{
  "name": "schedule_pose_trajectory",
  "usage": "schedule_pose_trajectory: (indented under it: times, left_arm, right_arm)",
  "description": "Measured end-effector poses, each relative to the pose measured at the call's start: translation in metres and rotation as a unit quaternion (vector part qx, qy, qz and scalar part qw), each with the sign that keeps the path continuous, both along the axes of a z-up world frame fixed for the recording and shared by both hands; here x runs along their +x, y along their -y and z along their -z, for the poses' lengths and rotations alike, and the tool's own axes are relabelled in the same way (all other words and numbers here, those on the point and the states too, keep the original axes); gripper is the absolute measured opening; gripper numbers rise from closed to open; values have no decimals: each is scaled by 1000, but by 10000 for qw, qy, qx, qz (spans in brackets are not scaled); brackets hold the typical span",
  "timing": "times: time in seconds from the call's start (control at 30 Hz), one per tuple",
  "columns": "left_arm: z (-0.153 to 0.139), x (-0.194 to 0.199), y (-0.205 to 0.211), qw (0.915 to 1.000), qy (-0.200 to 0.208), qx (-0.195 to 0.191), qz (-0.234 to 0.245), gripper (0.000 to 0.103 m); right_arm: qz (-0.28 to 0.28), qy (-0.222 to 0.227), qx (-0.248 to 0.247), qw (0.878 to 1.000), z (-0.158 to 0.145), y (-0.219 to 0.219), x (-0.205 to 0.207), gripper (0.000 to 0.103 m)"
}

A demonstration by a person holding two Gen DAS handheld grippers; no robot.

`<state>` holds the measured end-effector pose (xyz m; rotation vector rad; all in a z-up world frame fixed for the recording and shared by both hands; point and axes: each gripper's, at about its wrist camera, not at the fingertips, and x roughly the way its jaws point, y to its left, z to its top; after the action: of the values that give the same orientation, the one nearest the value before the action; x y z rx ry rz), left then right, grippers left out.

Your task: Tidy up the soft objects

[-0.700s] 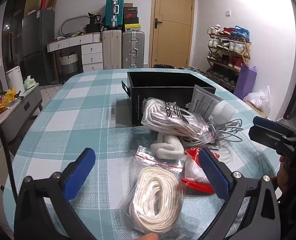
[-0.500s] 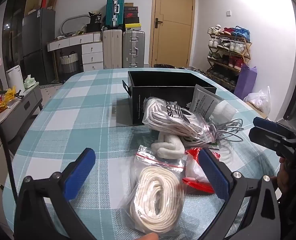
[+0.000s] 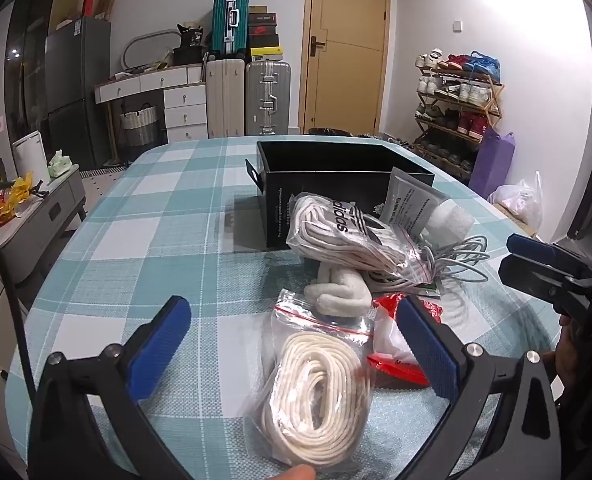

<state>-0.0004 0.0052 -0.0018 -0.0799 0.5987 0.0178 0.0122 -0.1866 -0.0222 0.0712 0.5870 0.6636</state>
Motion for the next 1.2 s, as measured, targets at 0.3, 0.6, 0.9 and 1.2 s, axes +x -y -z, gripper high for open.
schedule_pose_trajectory:
  times: [0.3, 0.6, 0.9, 1.2]
  left_arm:
    - [2, 0, 3, 10000, 23, 87, 22, 103]
    - [1, -3, 3, 9999, 43, 134, 22, 103]
    - [-2, -3, -3, 10000, 25, 59, -56, 103]
    - [-5, -2, -6, 9999, 63, 55, -98, 103]
  right_arm:
    - [11, 2, -5, 10000, 0, 0, 0, 103]
    - [12, -2, -5, 10000, 1, 0, 1, 103]
    - [8, -21, -16, 10000, 3, 0, 3, 103]
    - [7, -26, -26, 10000, 5, -1, 5, 103]
